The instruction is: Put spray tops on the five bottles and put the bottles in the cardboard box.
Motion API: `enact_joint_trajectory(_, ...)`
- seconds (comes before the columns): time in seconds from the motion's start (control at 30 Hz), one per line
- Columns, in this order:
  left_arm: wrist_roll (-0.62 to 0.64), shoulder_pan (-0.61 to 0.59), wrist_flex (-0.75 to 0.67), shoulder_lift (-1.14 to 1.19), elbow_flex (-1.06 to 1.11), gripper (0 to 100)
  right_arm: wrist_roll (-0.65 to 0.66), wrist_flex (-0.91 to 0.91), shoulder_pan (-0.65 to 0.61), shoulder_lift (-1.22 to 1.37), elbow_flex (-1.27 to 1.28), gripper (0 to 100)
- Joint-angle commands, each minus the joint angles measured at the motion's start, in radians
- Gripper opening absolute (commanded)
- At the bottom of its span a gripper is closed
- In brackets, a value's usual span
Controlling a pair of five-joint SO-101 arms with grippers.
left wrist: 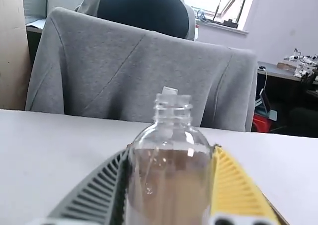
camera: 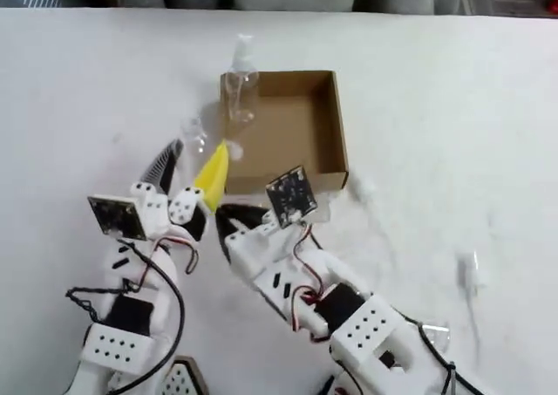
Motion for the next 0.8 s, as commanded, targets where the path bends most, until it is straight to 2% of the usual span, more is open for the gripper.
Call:
enact_joint_trajectory(0.0,0.0,0.015,-0.003,-0.031,-0.014,2,0.003,0.007,-0.019,-0.019,-0.048,1.7)
enact_joint_trajectory(0.3,0.0,0.104,-0.005,-0.031,0.02,2,0.002,0.008,-0.019,-0.019,-0.046,1.7)
enact_joint_trajectory(0.67,0.0,0.107,0.0,-0.031,0.02,2,0.003,0.008,0.041,-0.018,-0.044,1.7)
enact_joint_trajectory(0.77,0.0,0.108,0.049,-0.033,0.012,2,0.003,0.008,0.042,-0.018,-0.044,1.7)
